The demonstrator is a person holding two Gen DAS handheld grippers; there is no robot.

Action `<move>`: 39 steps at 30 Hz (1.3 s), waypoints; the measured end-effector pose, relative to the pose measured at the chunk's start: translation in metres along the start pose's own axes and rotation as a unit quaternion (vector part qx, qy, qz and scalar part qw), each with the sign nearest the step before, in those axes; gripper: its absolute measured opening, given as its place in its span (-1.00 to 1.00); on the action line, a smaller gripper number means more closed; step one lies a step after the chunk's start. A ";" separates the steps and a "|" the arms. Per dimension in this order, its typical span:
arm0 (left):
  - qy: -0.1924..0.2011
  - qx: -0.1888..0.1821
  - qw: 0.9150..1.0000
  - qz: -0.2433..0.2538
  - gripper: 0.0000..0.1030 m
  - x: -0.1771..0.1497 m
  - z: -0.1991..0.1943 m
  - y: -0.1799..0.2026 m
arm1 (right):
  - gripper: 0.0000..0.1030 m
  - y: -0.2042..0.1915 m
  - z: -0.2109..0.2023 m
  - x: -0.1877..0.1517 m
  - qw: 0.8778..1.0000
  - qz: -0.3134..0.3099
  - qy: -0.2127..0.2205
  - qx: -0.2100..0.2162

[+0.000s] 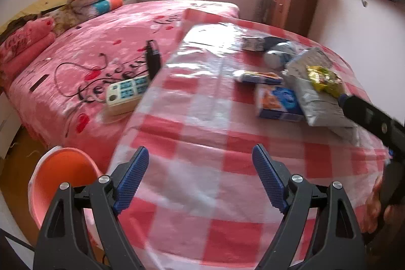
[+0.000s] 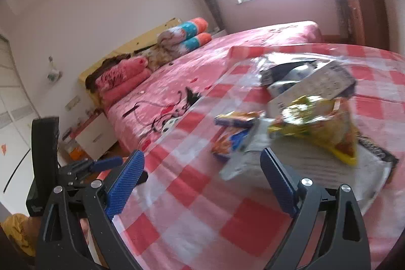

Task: Collect trash
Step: 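Move both grippers back over the trash on the table, then grasp the grey paper packet with the left gripper while the right grasps the yellow snack bag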

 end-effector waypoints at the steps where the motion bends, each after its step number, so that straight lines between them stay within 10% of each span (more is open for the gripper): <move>1: -0.002 -0.005 1.000 0.005 0.64 -0.001 0.000 0.006 | 0.78 0.005 -0.003 0.001 1.000 0.004 0.003 -0.004; 19: -0.055 -0.121 0.989 0.061 0.64 -0.015 0.013 0.120 | 0.78 0.150 -0.046 -0.012 0.984 0.148 0.016 -0.097; 39: -0.092 -0.174 0.979 -0.058 0.63 0.004 0.054 0.143 | 0.78 0.142 -0.030 -0.003 0.991 0.133 0.011 -0.001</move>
Point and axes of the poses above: each gripper's, at about its wrist camera, not at the fingertips, and z roughly the way its jaws point, y to its right, x to its top, the point moved 6 cm from there along z, roughly the way its jaws point, and after that the axes turned 12 degrees about -z, right-handed, at the moved point
